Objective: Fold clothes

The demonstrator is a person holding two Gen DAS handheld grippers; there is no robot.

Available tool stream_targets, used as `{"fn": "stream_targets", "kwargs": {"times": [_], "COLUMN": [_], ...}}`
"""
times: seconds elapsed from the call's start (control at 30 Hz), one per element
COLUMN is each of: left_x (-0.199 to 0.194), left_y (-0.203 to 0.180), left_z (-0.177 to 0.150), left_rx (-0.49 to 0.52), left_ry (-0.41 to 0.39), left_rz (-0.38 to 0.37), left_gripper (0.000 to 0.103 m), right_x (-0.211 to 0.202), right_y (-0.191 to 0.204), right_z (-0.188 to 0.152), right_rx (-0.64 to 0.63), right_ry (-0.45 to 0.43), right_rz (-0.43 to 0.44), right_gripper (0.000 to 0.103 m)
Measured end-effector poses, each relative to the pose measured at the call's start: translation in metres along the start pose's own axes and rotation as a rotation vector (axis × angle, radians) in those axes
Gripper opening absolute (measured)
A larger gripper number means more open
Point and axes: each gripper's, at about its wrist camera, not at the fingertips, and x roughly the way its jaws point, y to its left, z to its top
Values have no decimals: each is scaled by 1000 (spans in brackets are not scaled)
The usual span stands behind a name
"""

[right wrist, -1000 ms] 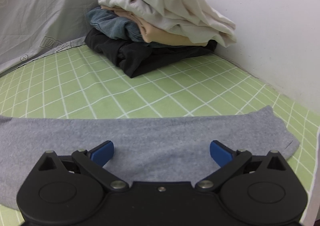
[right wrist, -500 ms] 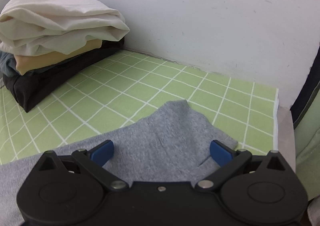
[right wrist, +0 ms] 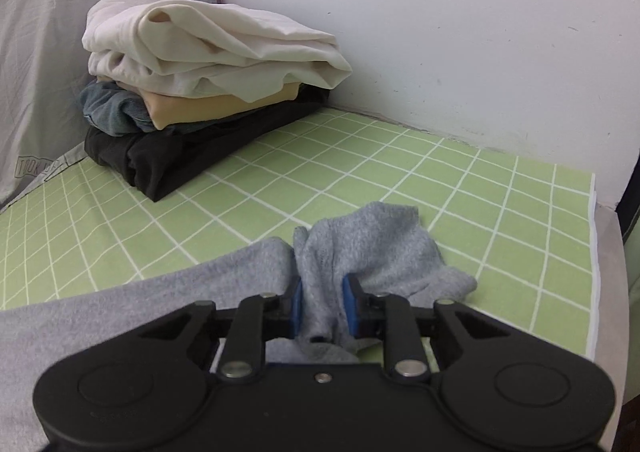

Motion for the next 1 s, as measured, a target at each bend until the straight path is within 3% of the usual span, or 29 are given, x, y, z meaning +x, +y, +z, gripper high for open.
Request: {"fn": "stream_targets", "kwargs": {"times": [0.07,0.13,0.23,0.3,0.47,0.7,0.8,0.87,0.93,1.0], "left_x": [-1,-1,0,1,4,7,8,8,9,10], "left_y": [2,4,7,10,17,23,21,19,16,12], "left_z": [0,-1,-2,-4,-9,-9,-9,-9,-9,-10], "left_rx": [-12,-23,-38,-50,-87,-120,-112,-103,-92,-77], "left_ry": [0,1,2,5,16,28,32,34,38,43], "left_rz": [-4,-8,-15,-18,-22,-17,-21,-26,-34,-44], "left_gripper": [63,63,63,63,63,63,63,63,63,64], "right_x": [-6,-6,6,13,19,1,-9,-13,-15,-19], "right_y": [6,6,1,14,71,165,189,194,194,190], "right_z": [-2,-4,-19,-37,-65,-81,-93,-93,-89,-79], "right_rx": [66,212,603,780,960,686,530,505,500,487], "right_ry": [24,69,200,281,465,713,752,748,744,722], "right_rz": [63,162,399,533,764,950,952,945,951,959], "right_gripper": [18,17,13,13,13,12,13,15,24,46]}}
